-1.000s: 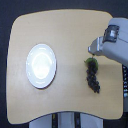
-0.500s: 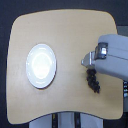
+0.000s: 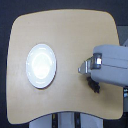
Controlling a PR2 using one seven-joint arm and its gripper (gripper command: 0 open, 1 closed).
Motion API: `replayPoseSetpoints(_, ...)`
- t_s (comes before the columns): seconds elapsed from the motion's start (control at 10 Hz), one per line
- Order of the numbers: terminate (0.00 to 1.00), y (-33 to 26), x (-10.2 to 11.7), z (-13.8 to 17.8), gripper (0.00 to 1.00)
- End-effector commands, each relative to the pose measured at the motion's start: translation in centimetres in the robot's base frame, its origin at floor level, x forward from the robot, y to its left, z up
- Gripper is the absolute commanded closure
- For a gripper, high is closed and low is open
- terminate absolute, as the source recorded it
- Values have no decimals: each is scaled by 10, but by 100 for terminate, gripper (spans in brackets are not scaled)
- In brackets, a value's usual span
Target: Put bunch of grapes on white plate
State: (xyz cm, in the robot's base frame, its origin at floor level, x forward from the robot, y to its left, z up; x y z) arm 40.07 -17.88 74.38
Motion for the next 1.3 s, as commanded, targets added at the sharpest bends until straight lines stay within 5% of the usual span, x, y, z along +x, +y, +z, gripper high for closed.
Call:
replayPoseSetpoints(0.0, 0, -2, 4, -25, 0)
replayPoseSetpoints(0.2, 0, -5, 2, -19, 0)
replayPoseSetpoints(0.3, 0, -3, 2, -17, 100)
replayPoseSetpoints(1.2, 0, 5, 10, -14, 100)
